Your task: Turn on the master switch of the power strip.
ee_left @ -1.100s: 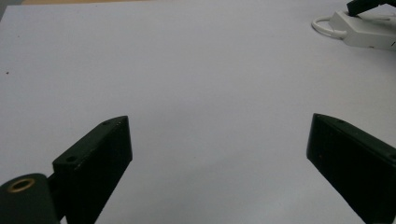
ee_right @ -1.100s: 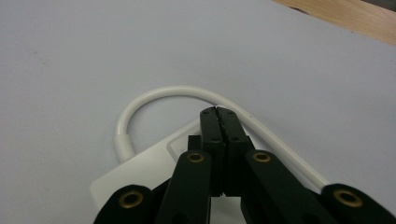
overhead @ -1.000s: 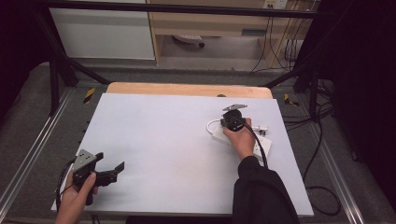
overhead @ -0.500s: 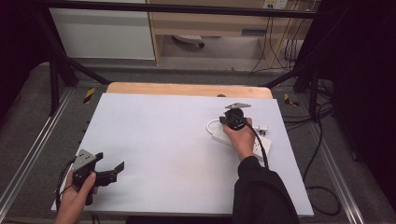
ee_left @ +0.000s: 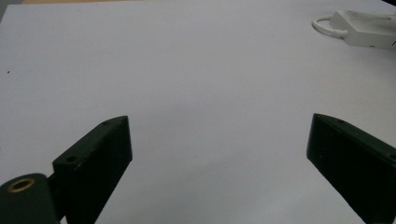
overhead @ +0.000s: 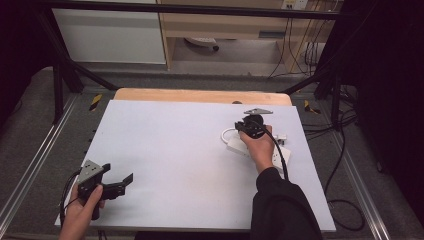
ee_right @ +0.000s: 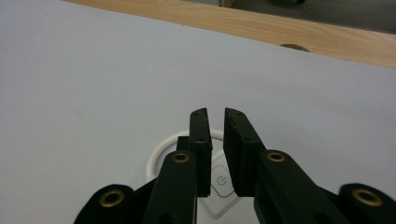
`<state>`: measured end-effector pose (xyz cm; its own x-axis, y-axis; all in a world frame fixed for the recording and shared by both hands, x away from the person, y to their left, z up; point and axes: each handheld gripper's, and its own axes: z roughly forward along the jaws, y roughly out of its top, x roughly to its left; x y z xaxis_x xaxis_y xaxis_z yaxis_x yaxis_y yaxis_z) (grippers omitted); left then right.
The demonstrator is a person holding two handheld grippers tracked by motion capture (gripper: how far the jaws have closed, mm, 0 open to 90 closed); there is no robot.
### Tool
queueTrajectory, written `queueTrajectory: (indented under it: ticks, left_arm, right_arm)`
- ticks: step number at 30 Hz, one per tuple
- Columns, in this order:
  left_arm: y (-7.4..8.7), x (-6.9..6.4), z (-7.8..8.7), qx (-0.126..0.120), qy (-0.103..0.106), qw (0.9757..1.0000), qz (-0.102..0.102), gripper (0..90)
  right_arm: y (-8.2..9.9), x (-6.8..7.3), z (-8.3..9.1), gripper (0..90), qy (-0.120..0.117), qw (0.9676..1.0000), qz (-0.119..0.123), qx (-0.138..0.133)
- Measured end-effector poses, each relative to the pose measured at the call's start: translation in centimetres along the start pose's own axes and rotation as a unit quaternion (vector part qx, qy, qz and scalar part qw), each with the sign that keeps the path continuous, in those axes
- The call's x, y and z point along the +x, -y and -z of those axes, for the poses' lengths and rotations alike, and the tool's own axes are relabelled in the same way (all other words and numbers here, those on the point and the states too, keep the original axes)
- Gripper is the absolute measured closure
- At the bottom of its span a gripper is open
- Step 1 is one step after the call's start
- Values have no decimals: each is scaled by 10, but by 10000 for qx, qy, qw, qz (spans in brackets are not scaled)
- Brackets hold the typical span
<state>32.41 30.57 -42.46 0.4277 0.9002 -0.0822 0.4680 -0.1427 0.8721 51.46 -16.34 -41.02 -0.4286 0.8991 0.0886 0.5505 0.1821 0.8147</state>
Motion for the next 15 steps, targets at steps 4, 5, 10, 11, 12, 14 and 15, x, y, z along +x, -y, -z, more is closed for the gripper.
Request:
queueTrajectory:
  ticks: [4,5,10,11,12,14,15]
  left_arm:
    - [0,0,0,-16,4,10000,4,68]
    - [0,0,0,-18,8,10000,11,68]
    - [0,0,0,-17,12,10000,8,68]
    - [0,0,0,-13,6,10000,0,68]
    - [0,0,0,-10,8,10000,-4,68]
    - [0,0,0,-8,6,10000,-3,68]
    - [0,0,0,-14,7,10000,-1,68]
  right_arm:
    - [-2,2,3,719,-34,10000,-55,-72]
    - [-3,2,3,685,-49,9999,-99,-85]
    - [-4,1,4,493,-38,9995,-281,-109]
    - [-4,0,4,441,-5,9995,-309,-99]
    - [-5,0,5,416,16,9993,-351,-102]
    - [-5,0,6,357,24,9992,-374,-118]
    - [-5,-1,6,328,52,9992,-366,-121]
